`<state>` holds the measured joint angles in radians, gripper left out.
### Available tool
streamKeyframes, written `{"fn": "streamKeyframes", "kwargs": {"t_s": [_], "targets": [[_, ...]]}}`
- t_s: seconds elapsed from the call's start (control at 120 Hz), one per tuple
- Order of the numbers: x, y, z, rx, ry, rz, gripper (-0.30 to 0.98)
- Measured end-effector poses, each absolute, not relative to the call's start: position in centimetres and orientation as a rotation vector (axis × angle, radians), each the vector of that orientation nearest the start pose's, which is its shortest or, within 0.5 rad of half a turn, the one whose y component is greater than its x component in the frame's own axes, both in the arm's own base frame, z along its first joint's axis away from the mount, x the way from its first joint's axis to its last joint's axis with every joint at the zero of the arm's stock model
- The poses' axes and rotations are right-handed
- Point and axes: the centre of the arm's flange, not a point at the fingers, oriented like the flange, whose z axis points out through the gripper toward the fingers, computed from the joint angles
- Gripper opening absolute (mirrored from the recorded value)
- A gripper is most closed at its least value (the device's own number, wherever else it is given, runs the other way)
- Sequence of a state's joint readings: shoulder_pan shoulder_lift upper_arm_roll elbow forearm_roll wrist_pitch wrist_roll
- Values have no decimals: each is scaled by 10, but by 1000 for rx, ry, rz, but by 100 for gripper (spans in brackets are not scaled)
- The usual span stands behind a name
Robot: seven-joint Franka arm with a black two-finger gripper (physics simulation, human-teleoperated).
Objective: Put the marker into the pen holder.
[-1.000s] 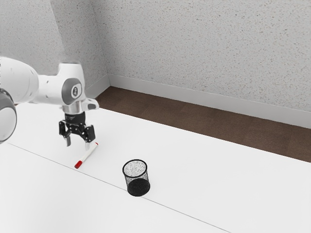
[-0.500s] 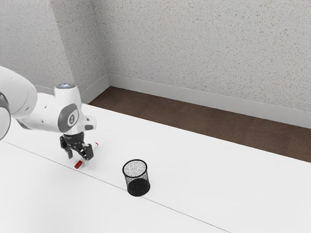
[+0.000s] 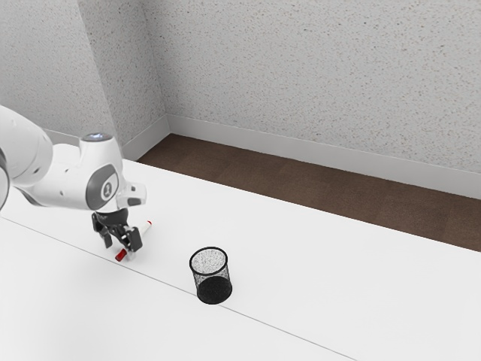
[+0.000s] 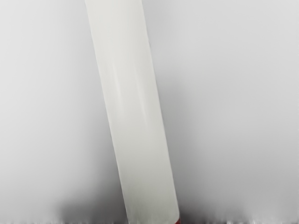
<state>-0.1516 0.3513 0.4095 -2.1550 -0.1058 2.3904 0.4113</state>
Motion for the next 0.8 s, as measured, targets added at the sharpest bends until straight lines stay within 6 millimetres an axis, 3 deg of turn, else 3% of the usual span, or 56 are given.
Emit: {"fn": "streamKeyframes", "kwargs": {"t_s": [0.233, 0.475, 0.8], "targets": [[532, 141, 240, -3104, 147, 161, 61], [533, 141, 240, -3103, 155, 156, 43], [535, 140, 243, -3098, 169, 131, 29]]}}
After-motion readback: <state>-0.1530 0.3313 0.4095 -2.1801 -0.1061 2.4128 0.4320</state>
